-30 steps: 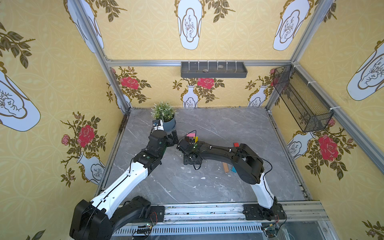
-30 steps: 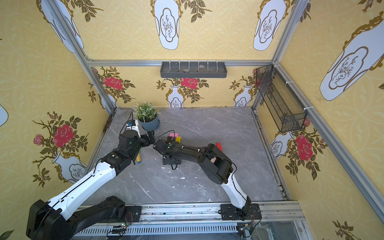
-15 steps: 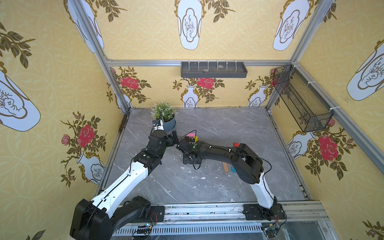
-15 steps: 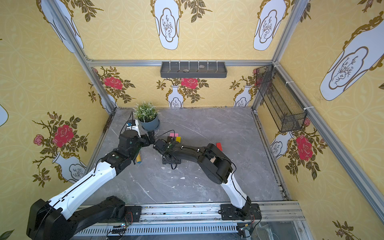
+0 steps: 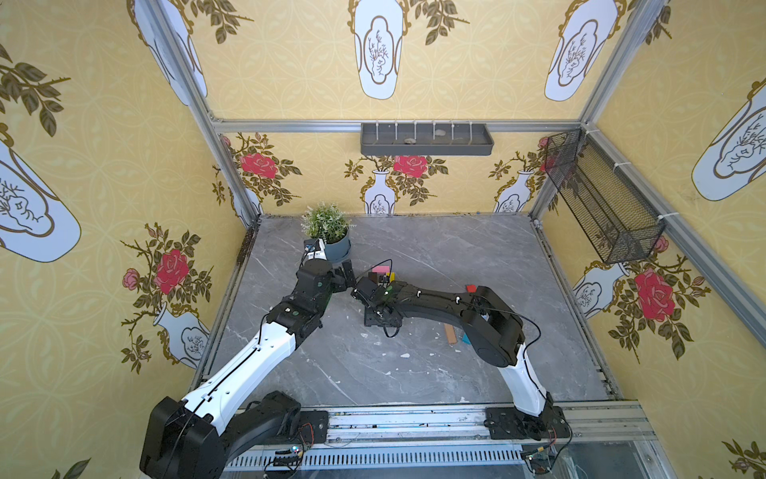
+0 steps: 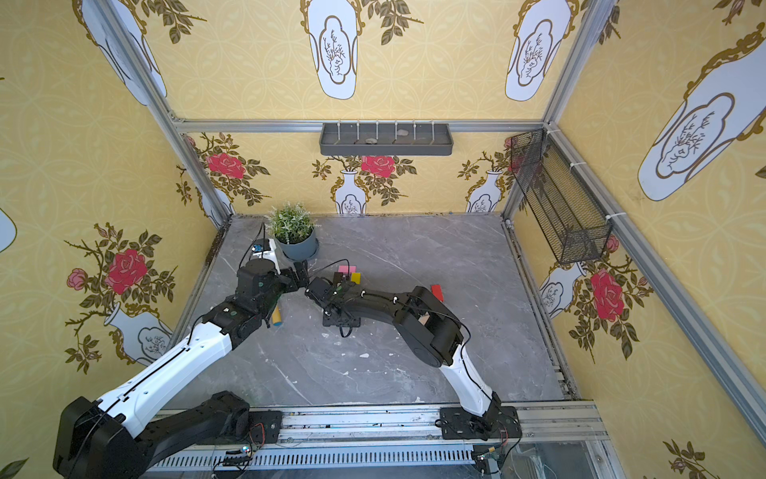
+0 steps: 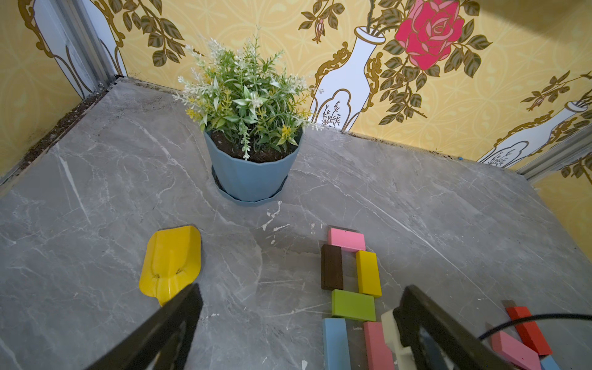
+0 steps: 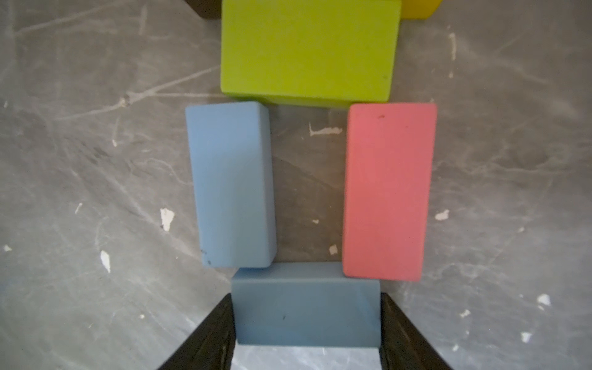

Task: Assemble the number 8 with building blocks
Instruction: Assemble the building block at the center of the board.

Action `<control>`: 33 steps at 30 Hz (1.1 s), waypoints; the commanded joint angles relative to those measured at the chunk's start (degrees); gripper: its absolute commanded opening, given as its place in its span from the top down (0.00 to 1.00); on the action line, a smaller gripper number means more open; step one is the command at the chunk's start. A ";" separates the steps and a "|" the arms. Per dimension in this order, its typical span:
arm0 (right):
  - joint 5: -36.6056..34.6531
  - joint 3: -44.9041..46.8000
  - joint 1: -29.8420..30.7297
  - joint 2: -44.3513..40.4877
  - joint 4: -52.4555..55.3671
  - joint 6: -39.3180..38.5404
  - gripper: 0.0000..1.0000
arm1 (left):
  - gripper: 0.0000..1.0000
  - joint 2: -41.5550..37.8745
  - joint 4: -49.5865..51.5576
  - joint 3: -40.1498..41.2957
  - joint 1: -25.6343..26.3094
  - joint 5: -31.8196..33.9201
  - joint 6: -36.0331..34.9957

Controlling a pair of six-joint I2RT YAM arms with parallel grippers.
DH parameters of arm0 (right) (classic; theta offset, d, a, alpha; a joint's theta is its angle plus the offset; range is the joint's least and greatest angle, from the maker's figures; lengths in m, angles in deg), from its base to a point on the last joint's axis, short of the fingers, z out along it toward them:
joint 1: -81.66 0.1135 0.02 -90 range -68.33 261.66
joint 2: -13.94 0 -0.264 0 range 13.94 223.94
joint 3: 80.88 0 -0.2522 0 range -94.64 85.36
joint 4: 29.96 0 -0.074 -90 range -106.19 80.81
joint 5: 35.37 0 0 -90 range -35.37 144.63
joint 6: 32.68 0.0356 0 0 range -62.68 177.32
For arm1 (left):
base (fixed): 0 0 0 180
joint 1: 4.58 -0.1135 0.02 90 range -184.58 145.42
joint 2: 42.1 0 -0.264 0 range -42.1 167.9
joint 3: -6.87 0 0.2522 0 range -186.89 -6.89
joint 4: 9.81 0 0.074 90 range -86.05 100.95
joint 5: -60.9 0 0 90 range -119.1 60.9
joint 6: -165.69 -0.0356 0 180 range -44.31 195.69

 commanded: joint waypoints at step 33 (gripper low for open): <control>2.49 9.72 0.10 -16.43 -4.51 3.82 0.00 | 0.00 -2.70 -1.60 1.51 -0.05 -1.27 -0.17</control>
